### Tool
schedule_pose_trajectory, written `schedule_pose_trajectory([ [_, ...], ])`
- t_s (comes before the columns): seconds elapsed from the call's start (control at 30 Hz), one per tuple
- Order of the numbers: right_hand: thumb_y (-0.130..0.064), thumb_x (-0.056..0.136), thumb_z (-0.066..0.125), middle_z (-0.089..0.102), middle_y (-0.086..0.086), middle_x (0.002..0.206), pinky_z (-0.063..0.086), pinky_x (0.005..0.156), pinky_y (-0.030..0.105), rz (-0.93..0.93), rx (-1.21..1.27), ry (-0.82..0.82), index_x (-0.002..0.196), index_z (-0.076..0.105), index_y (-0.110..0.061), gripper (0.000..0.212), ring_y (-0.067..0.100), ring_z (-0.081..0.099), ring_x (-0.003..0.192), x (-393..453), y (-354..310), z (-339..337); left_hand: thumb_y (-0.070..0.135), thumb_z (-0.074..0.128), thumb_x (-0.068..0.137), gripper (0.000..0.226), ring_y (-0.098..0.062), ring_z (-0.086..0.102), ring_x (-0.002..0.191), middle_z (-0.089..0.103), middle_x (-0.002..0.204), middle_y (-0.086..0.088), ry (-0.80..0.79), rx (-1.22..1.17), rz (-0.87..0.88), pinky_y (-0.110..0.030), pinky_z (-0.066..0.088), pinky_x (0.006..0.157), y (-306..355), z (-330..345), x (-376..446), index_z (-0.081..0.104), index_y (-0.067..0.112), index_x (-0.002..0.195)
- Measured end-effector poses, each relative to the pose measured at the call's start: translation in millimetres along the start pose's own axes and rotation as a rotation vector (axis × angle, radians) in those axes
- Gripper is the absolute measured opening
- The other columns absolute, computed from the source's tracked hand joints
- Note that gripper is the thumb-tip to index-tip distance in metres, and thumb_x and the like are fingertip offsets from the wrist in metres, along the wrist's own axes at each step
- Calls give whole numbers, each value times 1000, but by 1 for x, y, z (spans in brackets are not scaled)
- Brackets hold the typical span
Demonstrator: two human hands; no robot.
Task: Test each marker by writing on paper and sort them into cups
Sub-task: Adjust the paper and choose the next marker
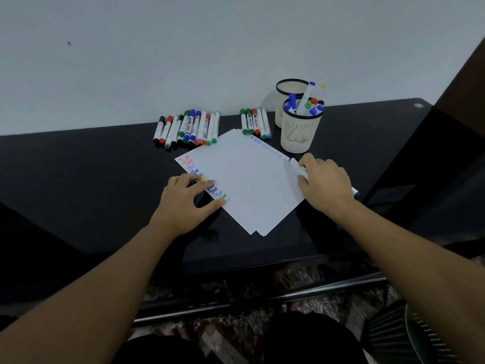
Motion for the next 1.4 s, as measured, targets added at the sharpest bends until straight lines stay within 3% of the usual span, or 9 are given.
schedule_pose_trajectory([
  [0.27,-31,101,58,56,8,116,40,91,47,25,-71,105,121,64,-21,24,31,50,105,2,18,7,87,46,75,78,-16,34,130,48,137,11,-8,6,-1,-39,29,111,0,0,0,62,41,136],
  [0.5,-34,101,60,52,11,124,44,94,47,116,-42,56,134,57,-19,37,32,50,111,9,34,8,88,48,74,79,-15,35,127,50,134,11,9,-14,0,-40,32,113,1,-2,-1,63,39,135],
  [0.6,-30,96,66,56,10,119,43,92,48,38,-36,136,129,63,-20,35,32,52,106,6,24,2,88,48,74,79,-16,35,127,49,134,11,9,-19,-7,-43,34,113,1,-3,-1,63,40,135],
  [0.67,-29,95,66,61,6,114,38,95,46,-129,-57,161,118,70,-23,24,32,55,103,1,9,6,87,50,74,78,-15,34,127,48,134,11,2,-29,-15,-44,34,114,0,-3,-1,62,40,135],
  [0.73,-27,98,60,65,1,109,35,98,44,-311,-52,107,110,73,-24,18,31,59,100,-4,-8,16,86,52,75,77,-14,34,127,47,134,10,2,-41,-19,-43,34,113,1,-3,-2,62,40,135],
  [0.8,-24,100,56,67,1,108,37,100,43,-367,15,28,112,73,-22,21,30,61,101,-5,-16,20,84,54,75,76,-14,33,128,47,133,9,15,-58,-15,-39,34,112,1,-4,-3,62,38,135],
  [0.9,-36,102,51,66,1,110,40,100,42,-344,70,-56,118,72,-27,27,28,61,100,-6,-22,17,77,63,78,72,-15,31,130,48,132,6,43,-91,-27,-32,31,109,2,-7,-3,63,34,136],
  [1.03,-44,103,49,65,0,107,40,100,40,-347,17,-73,120,71,-30,31,26,63,98,-7,-30,14,68,68,81,64,-12,31,129,47,131,7,31,-110,-49,-36,34,113,-1,-6,-3,65,33,135],
  [1.4,-38,105,52,54,8,130,49,98,44,-214,198,-188,144,55,-32,40,28,55,117,59,-70,26,83,51,77,76,-11,33,124,46,126,12,26,-91,-54,-42,39,111,-6,-2,1,64,36,135],
])
Point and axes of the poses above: each hand's wrist, its own x-axis towards the middle knuckle, its own z-axis out of the palm, y = z × x, the point moved 6 cm from there along x, towards the middle knuckle
